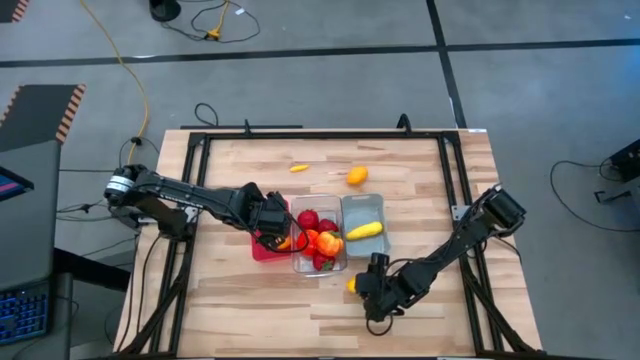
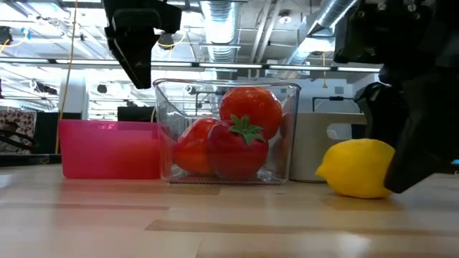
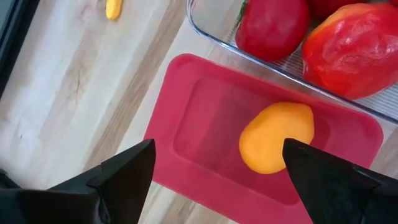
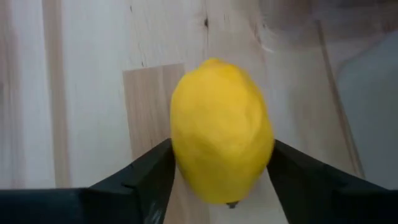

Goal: Sort produce into baskets
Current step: Put the bottom yellow lemon into the red bin

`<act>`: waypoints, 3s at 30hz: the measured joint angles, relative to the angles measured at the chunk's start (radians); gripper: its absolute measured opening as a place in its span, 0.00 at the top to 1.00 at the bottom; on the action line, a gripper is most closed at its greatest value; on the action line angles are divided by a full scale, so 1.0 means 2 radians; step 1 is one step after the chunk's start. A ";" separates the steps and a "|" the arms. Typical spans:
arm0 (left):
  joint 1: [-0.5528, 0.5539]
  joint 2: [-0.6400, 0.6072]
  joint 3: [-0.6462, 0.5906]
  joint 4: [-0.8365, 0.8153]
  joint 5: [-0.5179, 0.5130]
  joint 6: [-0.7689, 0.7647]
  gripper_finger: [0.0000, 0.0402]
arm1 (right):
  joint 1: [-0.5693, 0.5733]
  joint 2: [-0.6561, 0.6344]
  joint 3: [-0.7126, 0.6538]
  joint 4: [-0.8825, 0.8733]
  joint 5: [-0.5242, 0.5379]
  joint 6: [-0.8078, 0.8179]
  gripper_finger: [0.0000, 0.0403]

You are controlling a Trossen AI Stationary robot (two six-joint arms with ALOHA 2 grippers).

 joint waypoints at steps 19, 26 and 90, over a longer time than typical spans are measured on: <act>0.000 -0.077 0.000 -0.007 -0.044 0.032 0.16 | 0.000 -0.013 0.090 -0.135 -0.043 -0.006 0.49; -0.006 -0.140 0.000 -0.007 -0.057 0.056 0.16 | -0.012 -0.023 0.191 -0.235 -0.040 -0.063 0.50; -0.016 -0.231 0.000 -0.004 -0.163 0.058 0.16 | -0.289 0.065 0.243 0.174 -0.095 -0.236 0.49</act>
